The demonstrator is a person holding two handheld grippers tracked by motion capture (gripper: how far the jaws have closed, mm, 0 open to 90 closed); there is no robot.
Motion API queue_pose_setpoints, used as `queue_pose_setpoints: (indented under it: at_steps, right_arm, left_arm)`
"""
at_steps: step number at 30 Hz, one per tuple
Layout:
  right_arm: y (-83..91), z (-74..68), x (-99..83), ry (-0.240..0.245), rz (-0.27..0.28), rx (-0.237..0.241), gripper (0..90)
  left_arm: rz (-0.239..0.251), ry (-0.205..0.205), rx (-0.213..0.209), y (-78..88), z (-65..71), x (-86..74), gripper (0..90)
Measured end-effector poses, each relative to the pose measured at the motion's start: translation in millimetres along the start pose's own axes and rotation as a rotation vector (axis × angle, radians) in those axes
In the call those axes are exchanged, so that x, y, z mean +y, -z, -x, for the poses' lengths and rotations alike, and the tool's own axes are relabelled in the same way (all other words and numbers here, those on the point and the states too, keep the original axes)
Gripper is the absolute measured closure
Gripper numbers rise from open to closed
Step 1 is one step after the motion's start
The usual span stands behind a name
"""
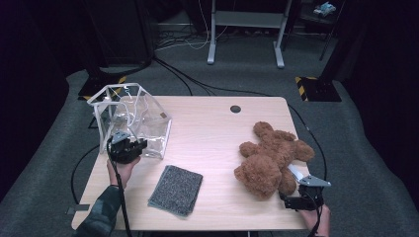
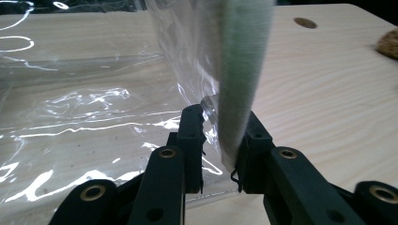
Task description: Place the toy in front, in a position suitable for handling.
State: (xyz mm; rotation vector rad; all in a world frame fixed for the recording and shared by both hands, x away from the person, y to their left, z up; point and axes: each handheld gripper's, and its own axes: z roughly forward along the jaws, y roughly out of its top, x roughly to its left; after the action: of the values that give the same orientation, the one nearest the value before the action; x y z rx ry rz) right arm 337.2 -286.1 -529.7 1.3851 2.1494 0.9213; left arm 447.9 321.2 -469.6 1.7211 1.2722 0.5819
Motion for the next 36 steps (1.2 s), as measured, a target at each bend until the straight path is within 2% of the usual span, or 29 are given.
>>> queue_pose_setpoints:
  at_steps: [10, 13, 15, 20, 24, 26, 29, 31, 32, 36]
  right_arm:
    - [0.0, 0.5, 0.0, 0.001, 0.0, -0.004, 2.9]
    - [-0.3, 0.5, 0.1, 0.002, -0.001, -0.004, 2.9]
    - [-0.3, 0.5, 0.1, 0.0, 0.001, 0.0, 2.9]
    - [-0.4, 0.6, 0.1, 0.0, 0.002, -0.001, 2.9]
    - [-0.4, 0.6, 0.1, 0.0, 0.002, -0.001, 3.0]
    - [-0.4, 0.6, 0.1, 0.0, 0.002, -0.001, 3.0]
    - [-0.3, 0.6, 0.1, 0.0, 0.001, -0.001, 3.1]
    - [-0.4, 0.6, 0.1, -0.001, 0.001, -0.004, 3.1]
    - [-0.4, 0.6, 0.1, -0.002, 0.001, -0.004, 3.1]
    - [-0.3, 0.6, 0.1, -0.003, 0.0, -0.003, 3.1]
  left_arm:
    - [-0.005, 0.016, 0.038, -18.0, -1.5, 12.8, 73.8]
    - [-0.015, 0.003, 0.066, -23.1, -2.9, 16.4, 74.5]
    - [-0.017, 0.021, 0.064, -26.1, -5.7, 19.4, 74.9]
    - [-0.02, -0.002, 0.085, -33.9, -9.0, 24.0, 74.9]
    - [-0.009, -0.007, 0.084, -37.0, -11.1, 24.0, 74.9]
    - [-0.02, 0.022, 0.07, -38.9, -15.3, 27.7, 75.0]
    - [-0.032, 0.02, 0.085, -43.7, -17.2, 32.3, 75.1]
    - [-0.05, 0.029, 0.075, -45.4, -20.2, 35.3, 75.2]
    - [-0.041, 0.045, 0.076, -47.4, -20.5, 36.1, 75.2]
    - [-0.043, 0.039, 0.06, -52.0, -24.8, 38.0, 75.2]
